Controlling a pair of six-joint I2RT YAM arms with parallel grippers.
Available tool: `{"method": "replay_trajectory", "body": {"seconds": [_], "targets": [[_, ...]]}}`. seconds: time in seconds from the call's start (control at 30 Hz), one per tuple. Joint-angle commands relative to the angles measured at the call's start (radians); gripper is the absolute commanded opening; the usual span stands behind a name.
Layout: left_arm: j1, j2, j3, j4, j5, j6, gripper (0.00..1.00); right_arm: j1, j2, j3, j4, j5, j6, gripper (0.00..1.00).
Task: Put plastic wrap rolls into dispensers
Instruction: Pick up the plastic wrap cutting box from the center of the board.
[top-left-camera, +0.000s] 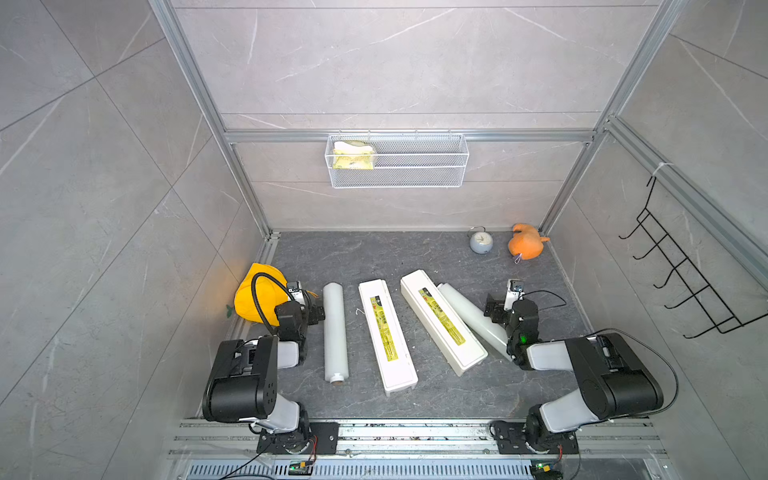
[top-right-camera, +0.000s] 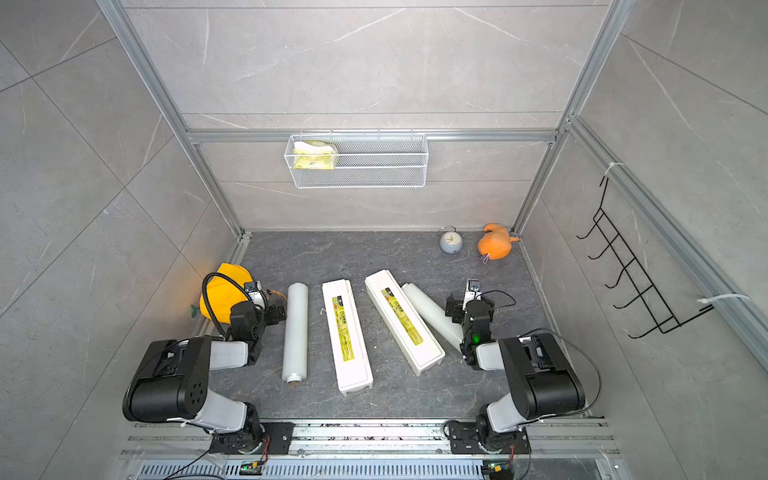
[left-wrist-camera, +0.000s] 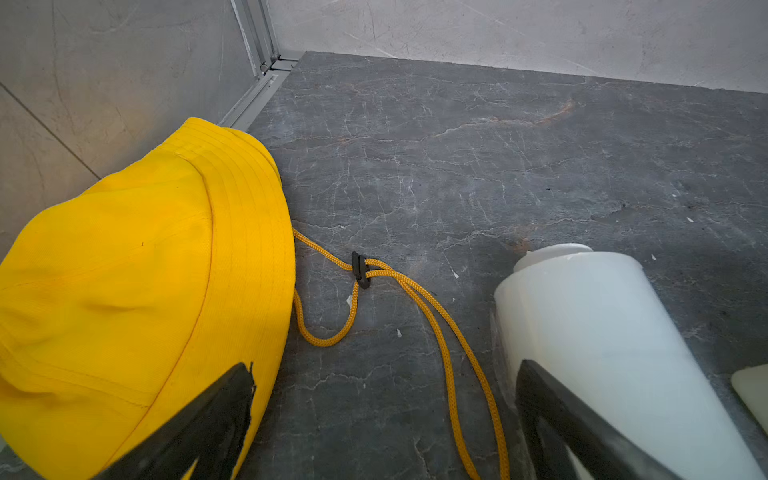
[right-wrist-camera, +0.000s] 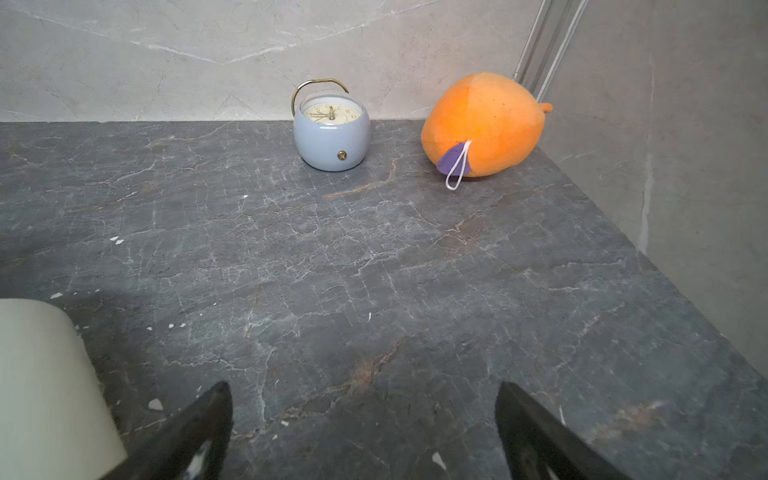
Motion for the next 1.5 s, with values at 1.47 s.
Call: {"method": "replay_trajectory", "body": {"seconds": [1.47], "targets": [[0.004,-0.379,0.343,-0.756,-0.038,-0.182,1.00,0.045,-0.270,0.583,-1.115,-0.359,0.016,1.00]]}}
